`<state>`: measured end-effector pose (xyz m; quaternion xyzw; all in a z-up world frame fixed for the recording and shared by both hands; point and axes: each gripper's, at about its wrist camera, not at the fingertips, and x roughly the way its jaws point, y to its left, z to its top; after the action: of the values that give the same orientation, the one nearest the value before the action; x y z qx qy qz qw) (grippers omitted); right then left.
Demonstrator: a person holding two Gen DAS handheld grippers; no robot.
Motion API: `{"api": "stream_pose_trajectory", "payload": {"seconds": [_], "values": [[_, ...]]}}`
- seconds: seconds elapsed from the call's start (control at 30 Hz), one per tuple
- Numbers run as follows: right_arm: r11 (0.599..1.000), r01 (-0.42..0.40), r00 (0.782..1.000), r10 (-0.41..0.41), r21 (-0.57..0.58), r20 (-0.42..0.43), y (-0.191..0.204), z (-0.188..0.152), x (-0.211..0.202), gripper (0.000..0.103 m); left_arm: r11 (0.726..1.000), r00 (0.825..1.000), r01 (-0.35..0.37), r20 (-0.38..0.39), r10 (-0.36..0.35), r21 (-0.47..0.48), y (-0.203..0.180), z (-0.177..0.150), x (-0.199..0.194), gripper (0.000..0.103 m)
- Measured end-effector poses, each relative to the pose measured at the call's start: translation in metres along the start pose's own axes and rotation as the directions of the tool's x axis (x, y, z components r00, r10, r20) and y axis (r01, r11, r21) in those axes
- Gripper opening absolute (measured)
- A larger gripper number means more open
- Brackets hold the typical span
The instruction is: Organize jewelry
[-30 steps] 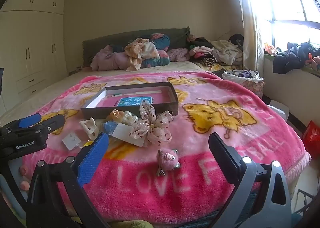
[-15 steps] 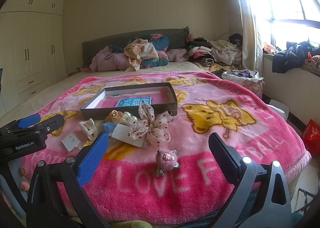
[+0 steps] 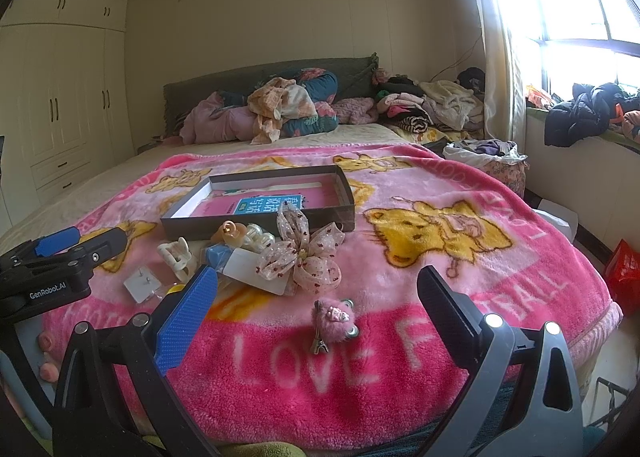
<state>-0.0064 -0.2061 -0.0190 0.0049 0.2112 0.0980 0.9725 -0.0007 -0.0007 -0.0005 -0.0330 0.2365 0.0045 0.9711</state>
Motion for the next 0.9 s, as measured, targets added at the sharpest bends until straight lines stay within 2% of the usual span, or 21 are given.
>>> {"api": "stream_pose_trajectory", "payload": {"seconds": [0.9], "values": [[1.000, -0.001, 1.000, 0.001, -0.005, -0.011, 0.0004, 0.0000, 0.0014, 0.097, 1.000, 1.000, 0.003, -0.007, -0.003, -0.014, 0.0007, 0.0002, 0.0030, 0.093]]}}
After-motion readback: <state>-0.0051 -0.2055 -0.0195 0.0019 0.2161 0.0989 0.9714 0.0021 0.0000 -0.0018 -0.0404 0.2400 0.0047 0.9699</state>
